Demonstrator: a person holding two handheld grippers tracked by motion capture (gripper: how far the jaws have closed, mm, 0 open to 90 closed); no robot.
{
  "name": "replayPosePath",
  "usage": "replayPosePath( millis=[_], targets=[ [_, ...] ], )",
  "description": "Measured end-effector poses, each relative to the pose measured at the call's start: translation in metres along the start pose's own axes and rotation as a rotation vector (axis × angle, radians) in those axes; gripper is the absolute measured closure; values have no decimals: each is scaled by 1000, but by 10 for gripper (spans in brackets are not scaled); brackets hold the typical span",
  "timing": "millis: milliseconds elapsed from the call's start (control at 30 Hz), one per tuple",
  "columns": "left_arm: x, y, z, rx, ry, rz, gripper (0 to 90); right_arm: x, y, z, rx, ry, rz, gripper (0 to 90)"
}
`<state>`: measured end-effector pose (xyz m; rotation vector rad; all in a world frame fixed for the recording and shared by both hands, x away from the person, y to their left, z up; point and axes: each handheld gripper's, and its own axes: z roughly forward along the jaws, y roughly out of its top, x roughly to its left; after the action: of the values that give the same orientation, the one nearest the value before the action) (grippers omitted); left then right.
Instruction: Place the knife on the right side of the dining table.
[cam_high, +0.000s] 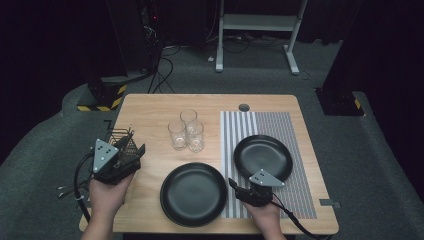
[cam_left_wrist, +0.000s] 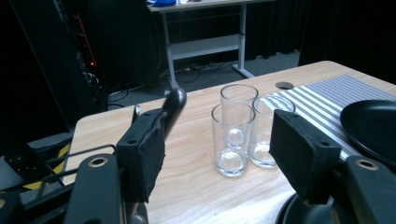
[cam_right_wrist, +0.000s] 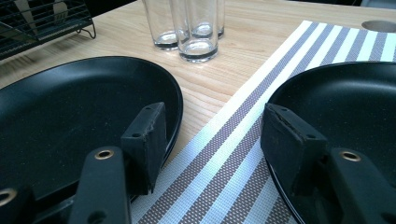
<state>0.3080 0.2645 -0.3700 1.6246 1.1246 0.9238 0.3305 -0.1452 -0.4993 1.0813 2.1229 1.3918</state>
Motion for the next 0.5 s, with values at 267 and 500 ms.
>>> replayPosePath(
  millis=[267, 500],
  targets=[
    [12, 11, 6, 14, 1, -16, 343, -1, 0, -1, -3, 1, 9, 406],
    [21, 16, 16, 29, -1, -16, 336, -3, -1, -1, -3, 1, 12, 406]
  ],
)
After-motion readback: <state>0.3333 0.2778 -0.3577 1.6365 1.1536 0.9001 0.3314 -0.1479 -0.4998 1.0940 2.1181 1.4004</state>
